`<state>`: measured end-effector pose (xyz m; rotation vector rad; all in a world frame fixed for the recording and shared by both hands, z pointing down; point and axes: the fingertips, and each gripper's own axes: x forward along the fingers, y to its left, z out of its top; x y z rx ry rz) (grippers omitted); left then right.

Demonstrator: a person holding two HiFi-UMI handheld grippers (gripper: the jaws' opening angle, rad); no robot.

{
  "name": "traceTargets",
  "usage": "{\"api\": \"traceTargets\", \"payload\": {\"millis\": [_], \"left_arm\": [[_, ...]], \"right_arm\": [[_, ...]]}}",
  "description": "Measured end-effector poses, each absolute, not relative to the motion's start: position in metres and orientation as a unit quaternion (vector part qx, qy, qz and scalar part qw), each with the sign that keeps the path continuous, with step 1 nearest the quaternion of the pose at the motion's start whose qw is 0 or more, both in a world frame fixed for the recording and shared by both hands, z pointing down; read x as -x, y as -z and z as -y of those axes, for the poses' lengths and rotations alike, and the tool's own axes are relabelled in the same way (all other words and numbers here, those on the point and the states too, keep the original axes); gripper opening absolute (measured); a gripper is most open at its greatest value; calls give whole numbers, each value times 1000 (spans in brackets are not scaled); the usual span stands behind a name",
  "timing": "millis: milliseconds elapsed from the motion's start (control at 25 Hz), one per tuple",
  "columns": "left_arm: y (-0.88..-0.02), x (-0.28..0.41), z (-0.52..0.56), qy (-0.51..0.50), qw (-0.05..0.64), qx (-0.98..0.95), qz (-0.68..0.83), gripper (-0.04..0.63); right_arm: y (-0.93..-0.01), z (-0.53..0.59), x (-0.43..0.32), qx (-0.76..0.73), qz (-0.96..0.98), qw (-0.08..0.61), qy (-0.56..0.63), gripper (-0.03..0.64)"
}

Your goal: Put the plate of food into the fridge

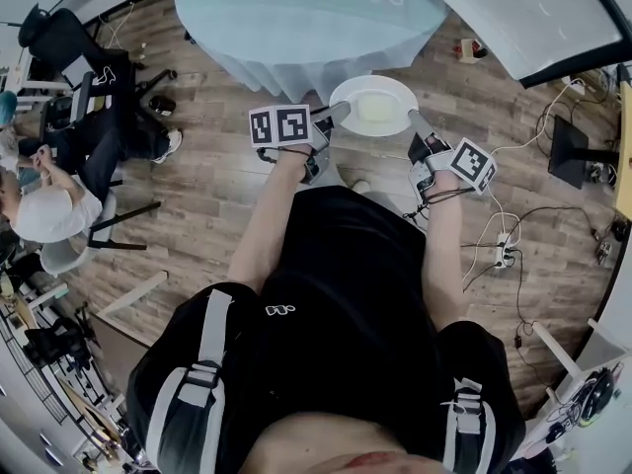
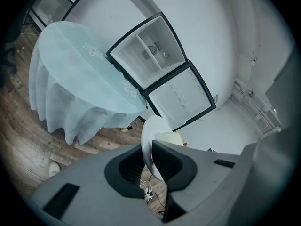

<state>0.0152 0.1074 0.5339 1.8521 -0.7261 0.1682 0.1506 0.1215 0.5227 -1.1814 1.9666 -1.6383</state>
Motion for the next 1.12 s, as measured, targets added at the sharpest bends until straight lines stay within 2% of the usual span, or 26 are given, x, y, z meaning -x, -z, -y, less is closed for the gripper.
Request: {"api": "traceTargets", "payload": {"millis": [160,760,1120], "left_arm": [[-538,6,-91,-62,551,-773,310,44],[-537,143,-5,-47,564,-755,331,44],[-544,135,17,-61,566,-768,295,44]], "right_arm": [[-521,-99,-129,408,-686,172,578,21],[-521,-6,8,403,-688,143,586,23],[-527,4,-2,453,-664,147,576,23]]}}
